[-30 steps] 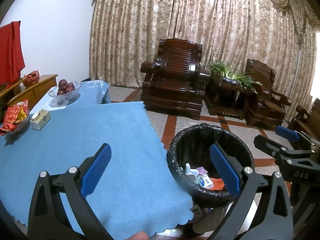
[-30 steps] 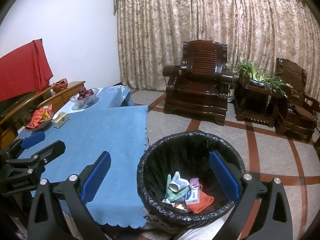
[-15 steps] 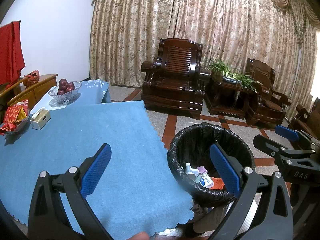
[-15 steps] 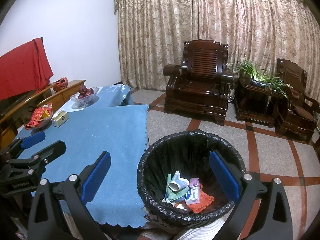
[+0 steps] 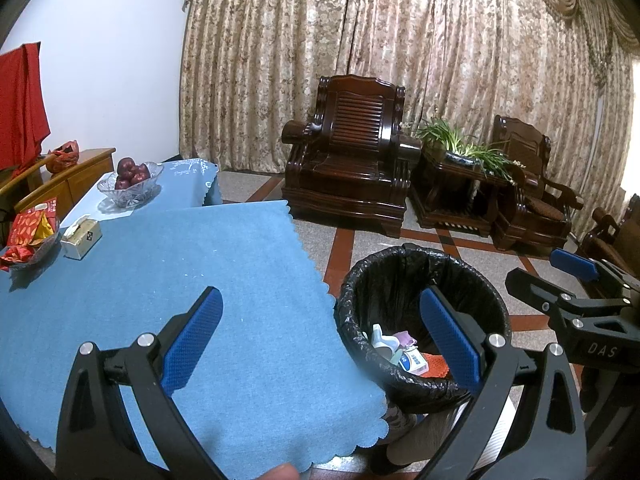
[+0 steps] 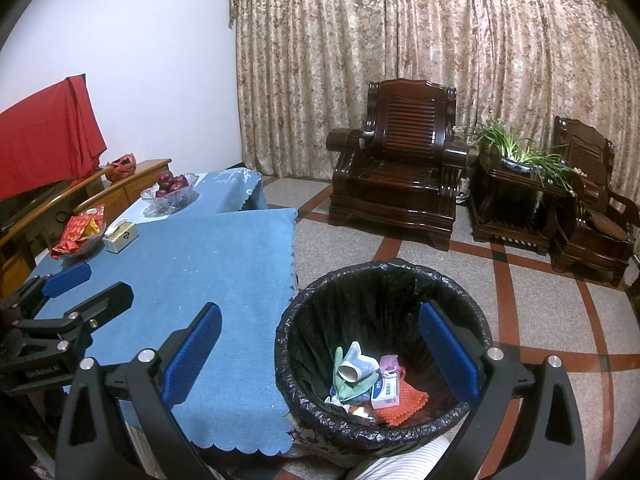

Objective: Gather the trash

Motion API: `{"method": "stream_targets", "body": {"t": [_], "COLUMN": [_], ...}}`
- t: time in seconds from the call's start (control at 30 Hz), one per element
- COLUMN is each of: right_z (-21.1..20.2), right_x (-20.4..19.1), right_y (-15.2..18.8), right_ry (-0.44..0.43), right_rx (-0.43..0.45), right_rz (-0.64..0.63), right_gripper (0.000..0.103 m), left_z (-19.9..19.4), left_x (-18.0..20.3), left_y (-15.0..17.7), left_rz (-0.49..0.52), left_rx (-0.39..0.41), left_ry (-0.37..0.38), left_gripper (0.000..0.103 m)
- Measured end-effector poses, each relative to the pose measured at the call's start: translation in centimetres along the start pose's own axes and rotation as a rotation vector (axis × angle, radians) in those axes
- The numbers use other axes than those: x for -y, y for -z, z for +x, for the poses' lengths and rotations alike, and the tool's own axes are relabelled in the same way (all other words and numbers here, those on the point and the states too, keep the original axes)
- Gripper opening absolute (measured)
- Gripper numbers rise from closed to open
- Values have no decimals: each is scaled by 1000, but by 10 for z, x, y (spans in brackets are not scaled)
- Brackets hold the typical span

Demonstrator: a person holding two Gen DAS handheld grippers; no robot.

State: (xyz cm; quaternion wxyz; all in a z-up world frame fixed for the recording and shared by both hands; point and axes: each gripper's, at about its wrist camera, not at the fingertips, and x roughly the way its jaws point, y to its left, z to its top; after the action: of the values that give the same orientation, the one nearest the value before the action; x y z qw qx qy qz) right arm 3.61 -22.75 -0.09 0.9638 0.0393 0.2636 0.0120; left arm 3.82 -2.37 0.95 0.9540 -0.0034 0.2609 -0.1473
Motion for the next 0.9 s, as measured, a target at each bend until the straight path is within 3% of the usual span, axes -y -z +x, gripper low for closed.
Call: {"method": "stream_targets", "body": {"t": [0.9], "right_z": [0], "right_x": [-1], "right_y": [-1], "right_ry": [1], "right_rx": [-3], "right_rz": [-1], "right_gripper": [97], "left_z": [-2], "left_x": [1], "left_y": [-2], "left_rz": [0], "left_rx": [-2], "left_ry": [0], "left_gripper": [96]}}
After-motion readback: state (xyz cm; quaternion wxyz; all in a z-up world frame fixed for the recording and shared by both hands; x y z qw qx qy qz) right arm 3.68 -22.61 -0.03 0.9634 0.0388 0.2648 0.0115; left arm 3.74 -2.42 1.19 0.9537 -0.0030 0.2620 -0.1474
